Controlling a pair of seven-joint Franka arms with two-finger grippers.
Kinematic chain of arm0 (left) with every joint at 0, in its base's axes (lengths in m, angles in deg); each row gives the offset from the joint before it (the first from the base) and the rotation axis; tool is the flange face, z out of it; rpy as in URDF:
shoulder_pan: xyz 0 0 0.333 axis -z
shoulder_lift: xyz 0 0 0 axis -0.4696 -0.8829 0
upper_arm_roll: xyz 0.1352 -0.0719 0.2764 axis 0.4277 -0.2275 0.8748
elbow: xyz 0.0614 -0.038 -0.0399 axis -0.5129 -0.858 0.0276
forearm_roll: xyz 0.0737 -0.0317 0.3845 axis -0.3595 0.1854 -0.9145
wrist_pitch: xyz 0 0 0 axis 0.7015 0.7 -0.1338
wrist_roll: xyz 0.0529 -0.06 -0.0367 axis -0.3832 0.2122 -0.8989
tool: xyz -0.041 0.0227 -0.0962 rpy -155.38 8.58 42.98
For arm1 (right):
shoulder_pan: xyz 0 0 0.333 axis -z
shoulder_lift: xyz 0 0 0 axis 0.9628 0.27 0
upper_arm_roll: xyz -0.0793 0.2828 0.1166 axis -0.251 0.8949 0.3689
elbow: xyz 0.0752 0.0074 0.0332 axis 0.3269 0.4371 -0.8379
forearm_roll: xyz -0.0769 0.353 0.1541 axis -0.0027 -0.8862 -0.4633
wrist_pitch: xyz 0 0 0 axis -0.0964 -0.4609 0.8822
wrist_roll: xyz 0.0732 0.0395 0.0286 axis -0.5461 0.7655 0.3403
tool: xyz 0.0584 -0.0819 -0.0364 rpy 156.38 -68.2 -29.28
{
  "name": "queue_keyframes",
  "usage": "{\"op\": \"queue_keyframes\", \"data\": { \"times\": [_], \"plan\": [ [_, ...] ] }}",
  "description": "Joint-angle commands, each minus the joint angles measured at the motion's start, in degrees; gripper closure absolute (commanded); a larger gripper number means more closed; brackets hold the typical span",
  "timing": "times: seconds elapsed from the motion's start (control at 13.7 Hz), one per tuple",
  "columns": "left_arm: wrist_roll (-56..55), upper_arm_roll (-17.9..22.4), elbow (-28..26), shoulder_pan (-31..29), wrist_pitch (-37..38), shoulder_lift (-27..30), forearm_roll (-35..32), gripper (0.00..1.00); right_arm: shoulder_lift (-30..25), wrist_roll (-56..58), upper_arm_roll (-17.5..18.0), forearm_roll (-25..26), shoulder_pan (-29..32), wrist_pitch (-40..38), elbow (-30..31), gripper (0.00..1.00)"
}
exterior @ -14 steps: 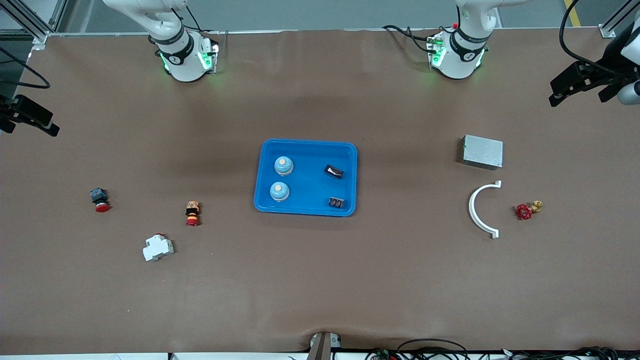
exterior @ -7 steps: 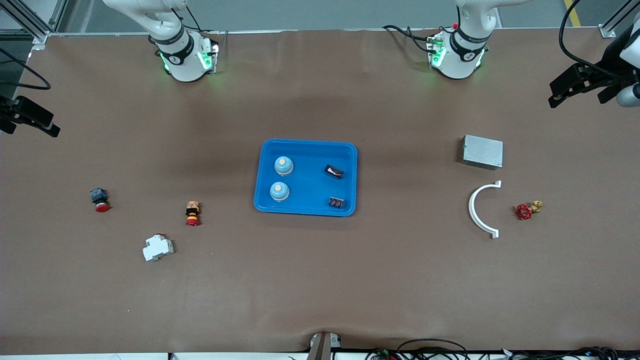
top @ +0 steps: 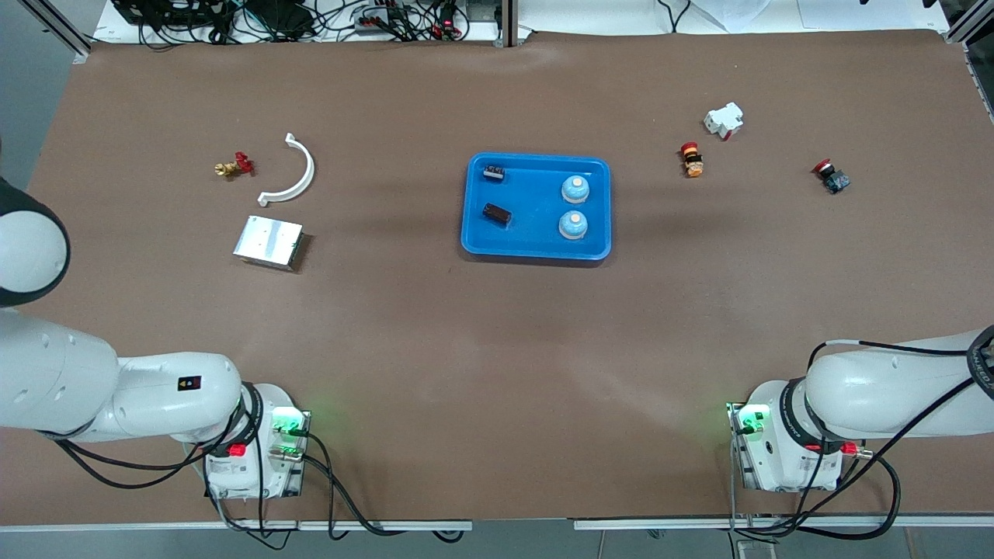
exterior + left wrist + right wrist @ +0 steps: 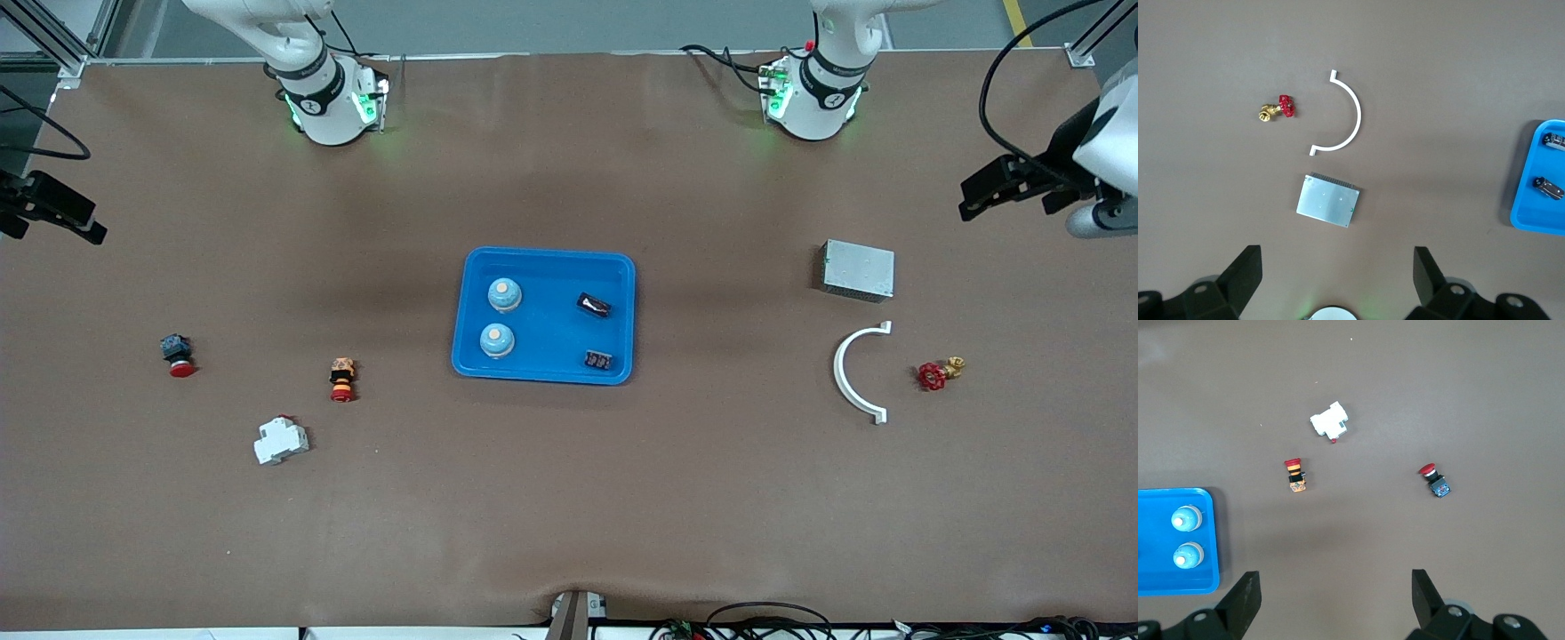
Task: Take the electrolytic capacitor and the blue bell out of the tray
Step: 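Raise both grippers from rest and swing them toward the blue tray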
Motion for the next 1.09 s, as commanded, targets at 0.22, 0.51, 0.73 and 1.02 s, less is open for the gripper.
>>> {"op": "queue_keyframes", "data": {
  "times": [0.22,0.51,0.73,1.02],
  "plan": [
    [0.89,0.16,-1.83,-0.27,-4.47,-3.08,0.9,0.0,1.0,-0.03,0.92,-0.55,-0.14,0.28,-0.86,0.0],
    [-0.51,0.24,-3.15,0.0,-6.14,-5.28,0.37,0.0,3.46,-0.21,0.92,-1.17,-4.87,3.0,-0.86,0.0],
    [-4.19,0.24,-5.69,-0.09,-6.49,-5.81,0.37,0.0,5.48,-4.84,0.92,-0.91,-10.75,3.36,-0.86,0.0],
    [-7.1,0.07,-9.21,0.09,-7.72,-5.73,0.37,0.0,9.25,-21.8,0.84,0.67,-21.65,4.06,-0.86,0.0]
  ]
}}
